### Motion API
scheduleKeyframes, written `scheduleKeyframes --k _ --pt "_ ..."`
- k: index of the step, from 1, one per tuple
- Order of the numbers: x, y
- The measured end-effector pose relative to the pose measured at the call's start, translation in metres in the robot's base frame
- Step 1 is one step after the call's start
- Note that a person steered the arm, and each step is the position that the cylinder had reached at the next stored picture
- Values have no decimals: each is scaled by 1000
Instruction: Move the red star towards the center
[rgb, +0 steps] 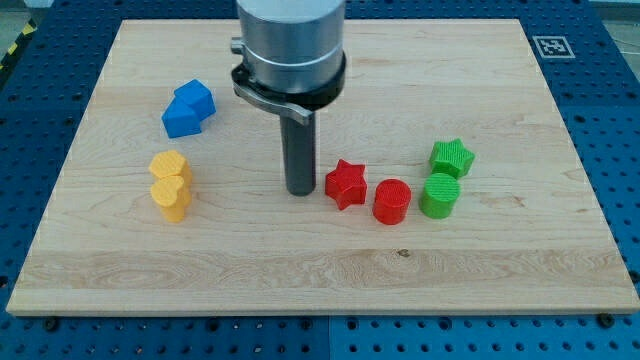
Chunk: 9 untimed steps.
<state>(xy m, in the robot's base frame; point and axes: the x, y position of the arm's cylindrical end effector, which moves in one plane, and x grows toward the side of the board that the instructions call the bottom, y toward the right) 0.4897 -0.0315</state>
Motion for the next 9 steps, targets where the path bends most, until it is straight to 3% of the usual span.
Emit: scheduleKeyframes --k 1,3,4,7,9 --pt "0 0" --pt "61 0" --pt "68 7" --pt "-54 21" --pt "-21 21"
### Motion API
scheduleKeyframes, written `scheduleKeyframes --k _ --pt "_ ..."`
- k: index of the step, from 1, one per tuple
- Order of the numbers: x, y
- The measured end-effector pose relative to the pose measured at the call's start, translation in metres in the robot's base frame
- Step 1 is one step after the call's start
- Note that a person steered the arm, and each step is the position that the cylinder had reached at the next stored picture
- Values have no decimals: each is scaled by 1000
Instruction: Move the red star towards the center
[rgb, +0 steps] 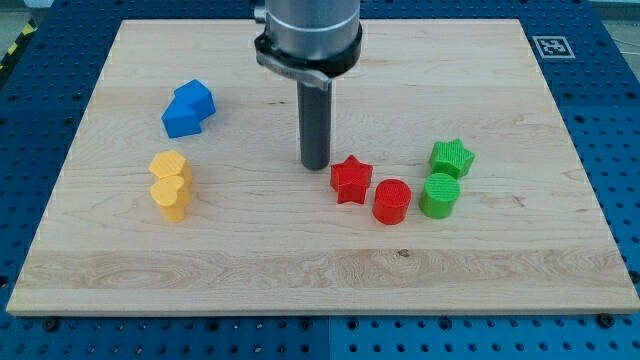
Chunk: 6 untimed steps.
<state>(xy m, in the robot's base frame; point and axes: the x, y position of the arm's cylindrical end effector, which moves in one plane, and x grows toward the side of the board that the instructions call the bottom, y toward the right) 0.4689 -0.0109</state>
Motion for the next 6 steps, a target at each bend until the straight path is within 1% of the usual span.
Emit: scheduleKeyframes --k 1,2,3,4,5,6 --pt "47 -1" --pt "81 -1" --pt "85 12" --pt "80 43" --pt "44 64" --pt "4 64"
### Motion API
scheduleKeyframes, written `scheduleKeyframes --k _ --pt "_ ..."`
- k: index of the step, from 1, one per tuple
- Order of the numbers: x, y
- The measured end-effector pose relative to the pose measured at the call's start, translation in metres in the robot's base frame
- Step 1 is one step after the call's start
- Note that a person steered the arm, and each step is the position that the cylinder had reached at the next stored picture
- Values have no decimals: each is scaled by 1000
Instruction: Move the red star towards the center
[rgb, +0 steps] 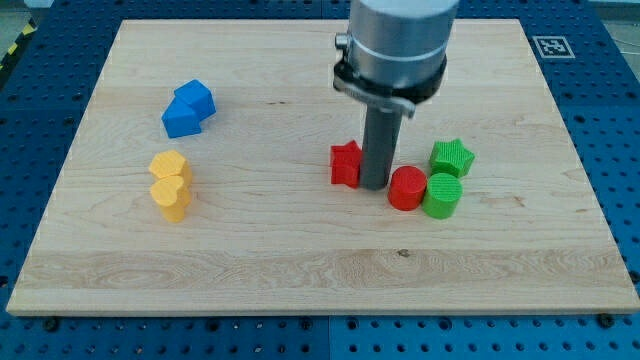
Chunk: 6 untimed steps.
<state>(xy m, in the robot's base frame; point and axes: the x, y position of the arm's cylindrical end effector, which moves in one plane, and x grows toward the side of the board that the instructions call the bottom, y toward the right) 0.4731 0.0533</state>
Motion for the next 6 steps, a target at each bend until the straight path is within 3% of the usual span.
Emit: scheduleKeyframes --k 1,3,6 --pt "-28 -17" --pt "-35 -41" --pt "10 -11"
